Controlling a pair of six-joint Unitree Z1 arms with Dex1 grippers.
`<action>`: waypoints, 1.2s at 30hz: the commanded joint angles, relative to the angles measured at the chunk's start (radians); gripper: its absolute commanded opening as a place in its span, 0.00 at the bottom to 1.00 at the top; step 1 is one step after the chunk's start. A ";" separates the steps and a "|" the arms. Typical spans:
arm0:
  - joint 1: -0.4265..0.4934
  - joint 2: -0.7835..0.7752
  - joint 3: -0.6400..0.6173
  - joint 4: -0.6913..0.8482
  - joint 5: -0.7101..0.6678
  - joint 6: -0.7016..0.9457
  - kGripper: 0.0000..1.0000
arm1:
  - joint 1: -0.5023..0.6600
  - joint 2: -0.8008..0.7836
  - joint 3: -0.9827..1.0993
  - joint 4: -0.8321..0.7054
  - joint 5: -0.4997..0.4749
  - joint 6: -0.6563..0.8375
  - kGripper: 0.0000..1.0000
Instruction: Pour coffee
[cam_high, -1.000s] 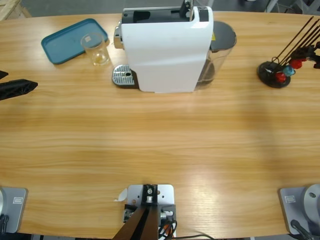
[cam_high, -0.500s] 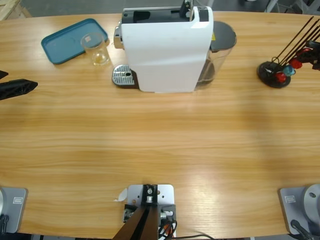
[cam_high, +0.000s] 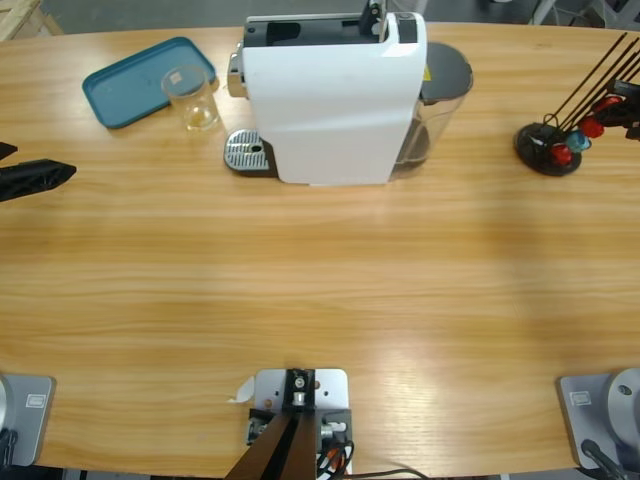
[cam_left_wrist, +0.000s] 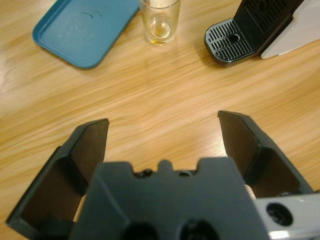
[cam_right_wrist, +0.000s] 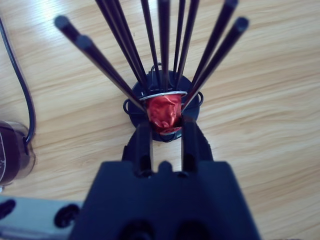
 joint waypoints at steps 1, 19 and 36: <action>-0.006 -0.020 0.038 -0.008 -0.010 0.003 0.95 | -0.015 0.016 0.009 -0.011 -0.017 -0.030 0.00; -0.006 -0.015 0.040 -0.014 -0.014 0.004 0.95 | -0.013 -0.079 -0.021 0.011 -0.010 -0.055 0.00; -0.006 -0.013 0.045 -0.020 -0.026 0.006 0.95 | -0.013 -0.136 -0.236 0.219 -0.016 -0.061 0.00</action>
